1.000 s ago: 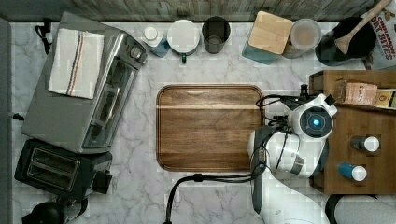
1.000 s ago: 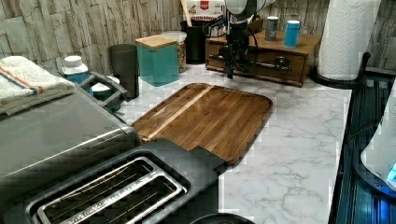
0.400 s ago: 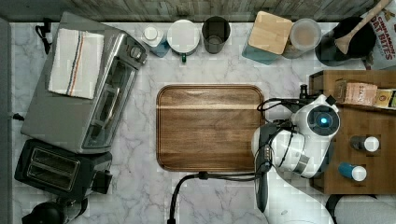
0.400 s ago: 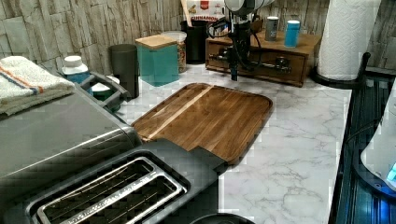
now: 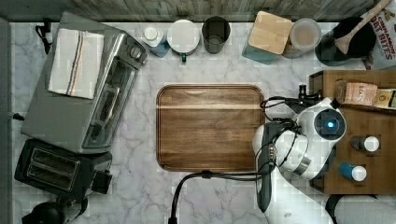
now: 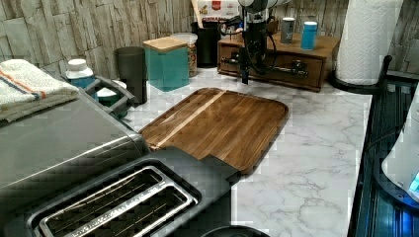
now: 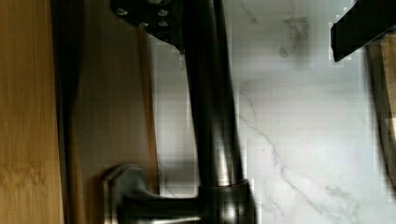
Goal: Open the drawer.
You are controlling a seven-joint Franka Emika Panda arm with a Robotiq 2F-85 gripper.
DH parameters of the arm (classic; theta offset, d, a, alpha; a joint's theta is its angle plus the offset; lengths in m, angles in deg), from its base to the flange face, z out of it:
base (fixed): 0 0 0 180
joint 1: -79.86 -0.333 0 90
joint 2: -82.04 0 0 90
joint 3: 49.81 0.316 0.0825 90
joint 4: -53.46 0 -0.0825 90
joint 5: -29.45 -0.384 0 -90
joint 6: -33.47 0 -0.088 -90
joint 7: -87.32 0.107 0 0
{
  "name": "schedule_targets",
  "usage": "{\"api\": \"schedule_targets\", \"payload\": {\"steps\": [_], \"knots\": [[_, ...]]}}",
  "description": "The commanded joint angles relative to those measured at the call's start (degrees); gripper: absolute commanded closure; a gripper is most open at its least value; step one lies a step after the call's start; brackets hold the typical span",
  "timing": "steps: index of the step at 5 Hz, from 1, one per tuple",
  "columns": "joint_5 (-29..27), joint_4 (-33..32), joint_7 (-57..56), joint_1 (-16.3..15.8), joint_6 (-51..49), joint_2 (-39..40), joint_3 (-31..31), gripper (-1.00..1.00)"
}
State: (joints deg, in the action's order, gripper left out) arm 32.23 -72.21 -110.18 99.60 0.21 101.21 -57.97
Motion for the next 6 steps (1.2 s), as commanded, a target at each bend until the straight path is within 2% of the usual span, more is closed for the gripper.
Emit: {"api": "schedule_targets", "payload": {"steps": [1,2,3,6], "knots": [[-6.61,-11.37,14.66,-13.9,2.44,-2.45,13.08,-1.0],[-6.37,-10.84,20.34,-15.89,-0.7,-3.99,16.12,-1.0],[-2.05,-12.12,27.93,-18.62,-0.02,-6.33,16.07,-1.0],[-2.2,-12.12,27.83,-19.0,-0.01,-6.35,15.7,-1.0]]}}
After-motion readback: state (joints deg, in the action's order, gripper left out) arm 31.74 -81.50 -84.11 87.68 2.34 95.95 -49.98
